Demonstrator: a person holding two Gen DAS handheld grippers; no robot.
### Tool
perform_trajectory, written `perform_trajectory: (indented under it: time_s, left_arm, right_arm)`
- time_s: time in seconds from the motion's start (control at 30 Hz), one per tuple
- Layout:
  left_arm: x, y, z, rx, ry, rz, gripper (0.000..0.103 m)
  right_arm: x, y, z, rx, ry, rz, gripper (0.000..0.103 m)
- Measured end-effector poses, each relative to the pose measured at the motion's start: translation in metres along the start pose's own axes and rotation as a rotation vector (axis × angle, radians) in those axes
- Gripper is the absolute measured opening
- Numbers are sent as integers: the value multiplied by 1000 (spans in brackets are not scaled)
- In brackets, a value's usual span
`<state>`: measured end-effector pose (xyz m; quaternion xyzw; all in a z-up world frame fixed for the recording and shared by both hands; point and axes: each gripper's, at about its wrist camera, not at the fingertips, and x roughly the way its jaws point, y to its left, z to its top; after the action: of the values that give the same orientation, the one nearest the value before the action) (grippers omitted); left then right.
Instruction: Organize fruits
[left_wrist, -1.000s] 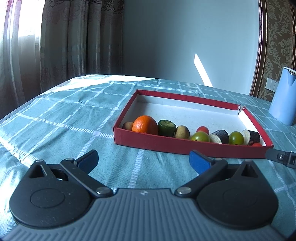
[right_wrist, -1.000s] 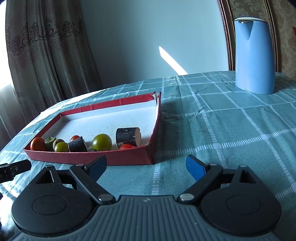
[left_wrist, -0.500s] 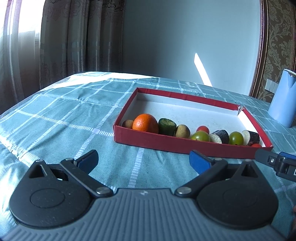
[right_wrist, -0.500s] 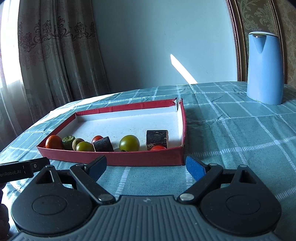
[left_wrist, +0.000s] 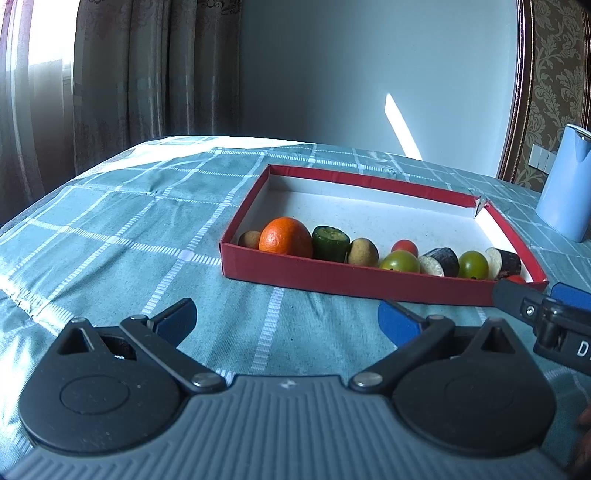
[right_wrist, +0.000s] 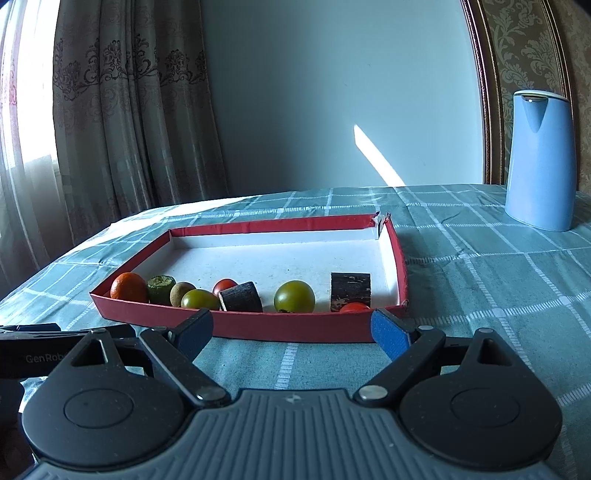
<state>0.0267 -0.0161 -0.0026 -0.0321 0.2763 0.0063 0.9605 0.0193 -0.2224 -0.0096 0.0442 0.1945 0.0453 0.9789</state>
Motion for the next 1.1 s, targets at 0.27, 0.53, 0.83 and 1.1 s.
perform_trajectory:
  time_s: [0.27,0.53,0.83,1.1]
  left_arm:
    - [-1,-1,0,10,-13,7,103]
    - [-1,-3,-1,18,-16,16,103]
    - [-3,-3,0,23,-31,30,103]
    - [-4,-10,0,57,-45,14,103]
  right_arm:
    - [0,2,0,1,-5,3,93]
    - [2,5,0,0,3,15,93]
    - [3,6,-1,-9,7,15,93]
    - [3,6,-1,-5,7,16,93]
